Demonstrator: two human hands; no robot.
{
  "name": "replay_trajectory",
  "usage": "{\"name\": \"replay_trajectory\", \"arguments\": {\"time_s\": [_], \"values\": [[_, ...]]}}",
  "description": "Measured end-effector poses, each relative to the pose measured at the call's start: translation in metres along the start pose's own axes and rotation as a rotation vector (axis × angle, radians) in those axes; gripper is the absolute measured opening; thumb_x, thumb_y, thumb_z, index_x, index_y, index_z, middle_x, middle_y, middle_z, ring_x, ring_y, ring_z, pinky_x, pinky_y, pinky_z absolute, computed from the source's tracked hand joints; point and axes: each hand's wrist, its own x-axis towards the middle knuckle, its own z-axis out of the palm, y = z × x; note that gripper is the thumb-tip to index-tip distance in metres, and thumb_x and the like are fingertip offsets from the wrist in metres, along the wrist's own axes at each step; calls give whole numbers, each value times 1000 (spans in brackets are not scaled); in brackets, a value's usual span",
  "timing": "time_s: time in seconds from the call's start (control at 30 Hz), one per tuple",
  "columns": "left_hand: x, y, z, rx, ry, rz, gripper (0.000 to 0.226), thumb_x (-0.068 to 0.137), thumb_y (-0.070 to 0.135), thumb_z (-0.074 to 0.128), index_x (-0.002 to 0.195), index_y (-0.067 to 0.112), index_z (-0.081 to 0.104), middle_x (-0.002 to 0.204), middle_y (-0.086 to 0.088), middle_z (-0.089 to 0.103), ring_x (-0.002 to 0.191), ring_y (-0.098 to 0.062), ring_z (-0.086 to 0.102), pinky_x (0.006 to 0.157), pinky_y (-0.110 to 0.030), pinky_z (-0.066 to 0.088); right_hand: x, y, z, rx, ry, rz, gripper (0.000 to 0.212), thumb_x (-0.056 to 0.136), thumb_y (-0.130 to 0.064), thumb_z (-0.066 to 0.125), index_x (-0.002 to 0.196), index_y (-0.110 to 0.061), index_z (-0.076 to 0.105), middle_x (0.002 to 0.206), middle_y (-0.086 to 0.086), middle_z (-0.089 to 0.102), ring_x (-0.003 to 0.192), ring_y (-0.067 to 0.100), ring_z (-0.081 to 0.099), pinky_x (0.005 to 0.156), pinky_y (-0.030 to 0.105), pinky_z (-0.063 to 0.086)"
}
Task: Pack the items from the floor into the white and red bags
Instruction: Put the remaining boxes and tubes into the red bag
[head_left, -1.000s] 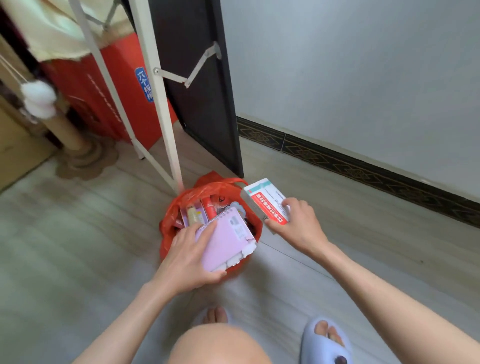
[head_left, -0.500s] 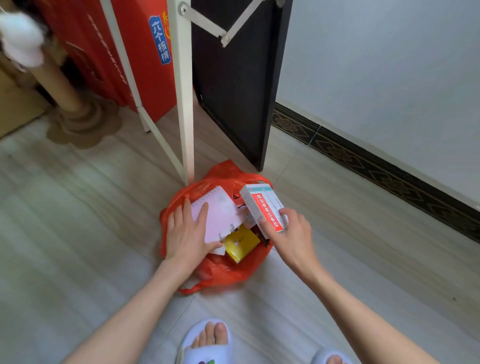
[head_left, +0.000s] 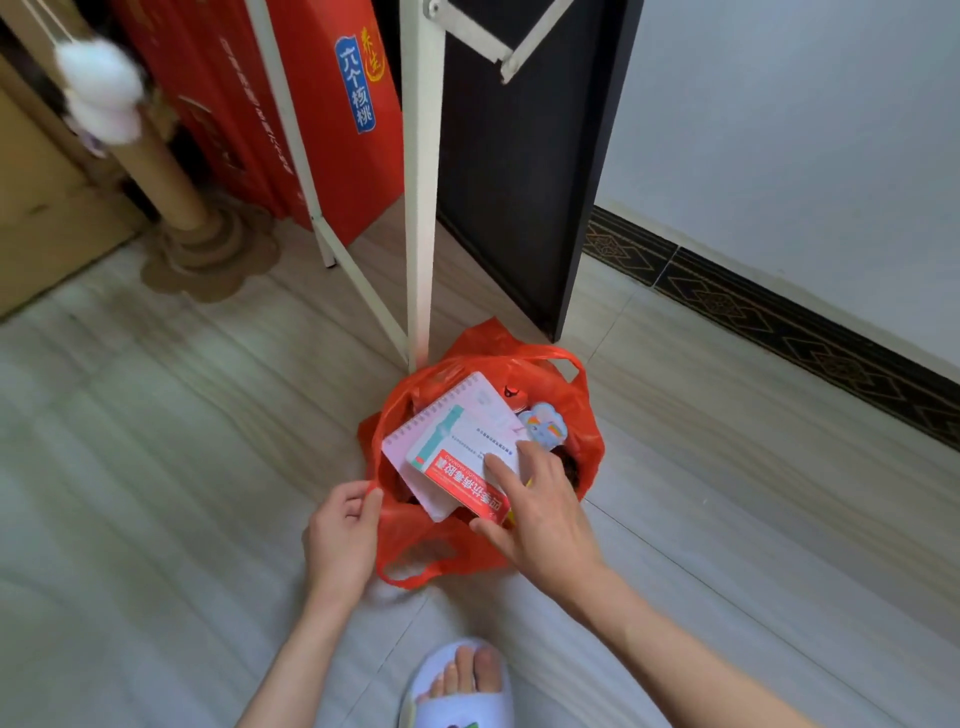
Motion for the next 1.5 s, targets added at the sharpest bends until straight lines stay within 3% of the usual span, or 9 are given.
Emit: {"name": "replay_trajectory", "arguments": {"time_s": [0.17, 0.37, 0.53, 0.73, 0.83, 0.93, 1.23, 1.4, 1.5], "values": [[-9, 16, -27, 52, 120, 175, 7, 88, 8, 56, 86, 13, 60, 72, -9, 65, 72, -29, 62, 75, -40, 47, 8, -13, 12, -1, -69, -110, 47, 73, -35, 65, 113, -16, 51, 119, 17, 50, 95, 35, 54, 77, 40, 52], [-1, 37, -35, -34, 123, 224, 9, 87, 4, 57, 84, 11, 62, 68, 3, 62, 58, 9, 57, 56, -7, 41, 22, -30, 6, 210, -117, -134, 31, 92, -31, 42, 115, -18, 57, 139, 3, 43, 115, 25, 50, 90, 38, 47], [-6, 31, -20, -182, 74, 172, 15, 88, 4, 57, 81, 17, 61, 71, 5, 63, 56, 10, 58, 56, -3, 43, 41, 22, -13, 349, 251, 266, 16, 90, -21, 48, 95, -14, 62, 101, 3, 60, 89, 21, 60, 77, 30, 44], [-7, 27, -1, -186, 74, 174, 21, 89, 9, 57, 78, 26, 60, 67, 1, 63, 54, 3, 55, 57, -10, 44, 98, 97, -14, 433, 110, 597, 52, 95, -30, 46, 137, -3, 35, 141, 15, 42, 130, 28, 39, 106, 35, 30], [-4, 32, 0, -181, 67, 170, 18, 89, 12, 57, 77, 25, 61, 65, -3, 64, 54, -6, 54, 55, -21, 45, 108, 110, -6, 608, 28, 606, 38, 95, -30, 46, 124, -7, 53, 112, 8, 61, 96, 19, 58, 82, 25, 45], [0, 34, -5, -189, 82, 138, 15, 88, 14, 57, 78, 24, 63, 71, -7, 68, 61, -16, 58, 64, -28, 47, 100, 110, -7, 701, 105, 585, 21, 91, -18, 53, 90, -2, 67, 79, 5, 58, 66, 8, 49, 56, 17, 38], [-3, 60, -28, -143, 82, 76, 19, 86, 11, 60, 72, 24, 63, 60, 8, 67, 62, -20, 60, 68, -33, 49, 36, 63, -88, 674, -113, 476, 15, 81, -8, 66, 66, -9, 69, 60, 5, 67, 62, 20, 63, 73, 42, 54], [-28, 107, -55, -9, 74, 256, 12, 84, 7, 60, 75, 14, 64, 61, 5, 61, 62, -18, 56, 52, -17, 41, 11, 28, -169, 659, 51, 379, 19, 81, -10, 66, 63, -11, 62, 49, -5, 57, 52, 11, 56, 68, 38, 53], [-40, 143, -63, 96, 25, 389, 21, 81, 8, 62, 65, 22, 63, 64, -3, 67, 69, -24, 62, 63, -31, 44, -3, 14, -220, 582, 144, 325, 20, 83, -14, 65, 65, -5, 62, 48, -2, 54, 49, 11, 51, 61, 32, 45]]}}
